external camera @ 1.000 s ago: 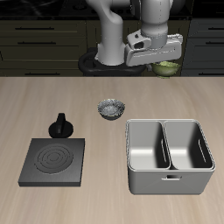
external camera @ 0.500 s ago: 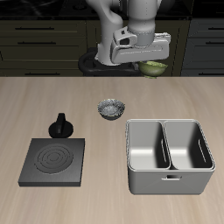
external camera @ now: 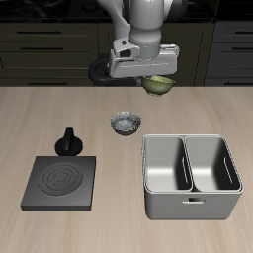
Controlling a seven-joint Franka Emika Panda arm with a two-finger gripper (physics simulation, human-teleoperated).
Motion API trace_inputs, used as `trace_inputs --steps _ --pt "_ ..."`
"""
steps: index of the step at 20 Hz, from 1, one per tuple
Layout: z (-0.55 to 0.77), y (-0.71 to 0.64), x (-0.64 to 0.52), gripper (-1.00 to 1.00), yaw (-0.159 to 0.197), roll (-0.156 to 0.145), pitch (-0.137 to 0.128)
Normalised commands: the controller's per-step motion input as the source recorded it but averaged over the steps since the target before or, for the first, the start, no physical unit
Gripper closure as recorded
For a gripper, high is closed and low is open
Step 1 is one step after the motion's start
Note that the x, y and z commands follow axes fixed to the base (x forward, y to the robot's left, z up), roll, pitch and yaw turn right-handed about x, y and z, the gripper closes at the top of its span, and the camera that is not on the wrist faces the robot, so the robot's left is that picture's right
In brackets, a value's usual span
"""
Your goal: Place the green bowl on the flat stove
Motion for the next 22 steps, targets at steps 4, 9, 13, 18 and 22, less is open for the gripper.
trace_inputs --steps 4,9,13,18,22 --pt "0.05 -0.37 0.38 1.00 0.013 -0.024 0.004" --pt "0.02 -0.46 0.44 1.00 0.006 -0.073 0.026" --pt "0.05 -0.39 0.39 1.00 0.000 -0.040 0.006" --pt "0.04 -0.27 0.29 1.00 -0.024 -0.005 0.000" --pt "0.00 -0.25 0.25 1.00 -0.018 -0.015 0.012"
